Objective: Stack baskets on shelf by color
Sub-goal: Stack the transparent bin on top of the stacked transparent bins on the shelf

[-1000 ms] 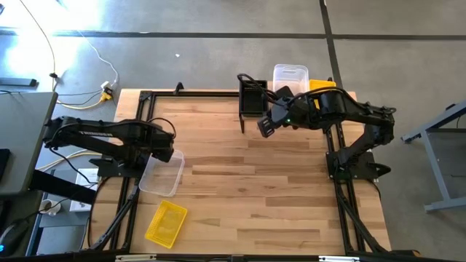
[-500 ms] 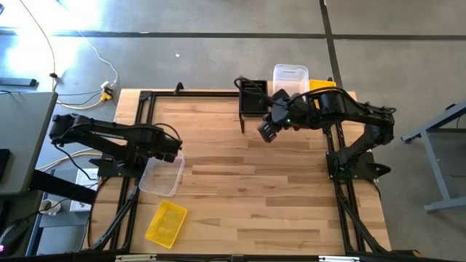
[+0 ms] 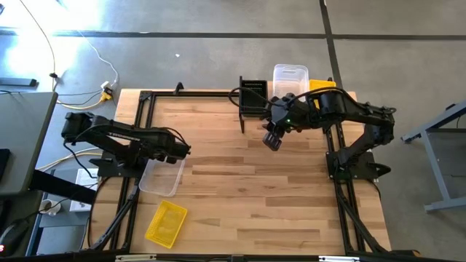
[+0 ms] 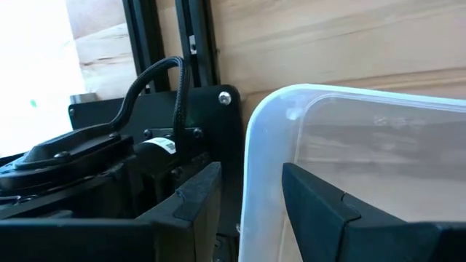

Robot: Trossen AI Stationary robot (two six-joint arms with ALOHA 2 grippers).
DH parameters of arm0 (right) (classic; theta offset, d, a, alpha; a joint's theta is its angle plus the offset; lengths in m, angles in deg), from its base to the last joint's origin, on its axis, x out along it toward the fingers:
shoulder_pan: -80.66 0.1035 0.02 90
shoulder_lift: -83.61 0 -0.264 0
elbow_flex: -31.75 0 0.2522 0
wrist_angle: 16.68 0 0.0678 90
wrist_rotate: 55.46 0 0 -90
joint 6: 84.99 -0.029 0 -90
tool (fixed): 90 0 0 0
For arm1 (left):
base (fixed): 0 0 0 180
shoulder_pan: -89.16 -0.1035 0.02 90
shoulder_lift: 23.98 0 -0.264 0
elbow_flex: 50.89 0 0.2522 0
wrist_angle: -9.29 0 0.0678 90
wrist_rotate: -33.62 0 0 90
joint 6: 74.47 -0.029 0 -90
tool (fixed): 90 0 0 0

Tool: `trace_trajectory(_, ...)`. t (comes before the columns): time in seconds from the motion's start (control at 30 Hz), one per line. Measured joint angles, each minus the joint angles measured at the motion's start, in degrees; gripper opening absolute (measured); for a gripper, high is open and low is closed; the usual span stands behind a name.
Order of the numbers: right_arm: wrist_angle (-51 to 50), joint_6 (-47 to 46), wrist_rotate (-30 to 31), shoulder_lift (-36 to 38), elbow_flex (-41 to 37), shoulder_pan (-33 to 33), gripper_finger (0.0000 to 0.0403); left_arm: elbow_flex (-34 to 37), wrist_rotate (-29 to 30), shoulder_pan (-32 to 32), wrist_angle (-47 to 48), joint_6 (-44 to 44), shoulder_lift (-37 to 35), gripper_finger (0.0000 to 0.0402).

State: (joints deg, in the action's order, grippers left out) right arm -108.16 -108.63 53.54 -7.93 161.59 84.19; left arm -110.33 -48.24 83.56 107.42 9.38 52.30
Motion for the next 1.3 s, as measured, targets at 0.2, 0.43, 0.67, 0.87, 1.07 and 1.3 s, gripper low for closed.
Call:
trace_trajectory(0.2, -0.1, 3.6, -1.3, 0.0, 0.0, 0.0, 0.0108, 0.0, -0.6, 0.0, -1.1, -1.0, 5.6, 0.0136)
trace_trajectory(0.43, -0.7, 6.2, -1.5, 0.0, 0.0, 0.0, 0.0108, 0.0, -2.7, 0.0, -3.8, -2.4, 12.8, 0.0136)
trace_trajectory(0.67, -1.3, 6.2, -1.6, 0.0, 0.0, 0.0, 0.0108, 0.0, -5.8, 0.0, -7.9, -4.4, 17.0, 0.0135)
trace_trajectory(0.87, -1.4, 6.2, -1.6, 0.0, 0.0, 0.0, 0.0108, -0.1, -6.7, 0.0, -10.2, -5.5, 17.4, 0.0113)
trace_trajectory(1.07, -1.4, 6.2, -1.6, 0.0, 0.0, 0.0, 0.0108, -0.5, -7.6, 0.0, -11.1, -6.4, 15.5, 0.0049)
trace_trajectory(1.3, -1.4, 6.2, -1.6, 0.0, 0.0, 0.0, 0.0108, -1.6, -7.7, 0.0, -12.2, -3.8, 8.2, 0.0005)
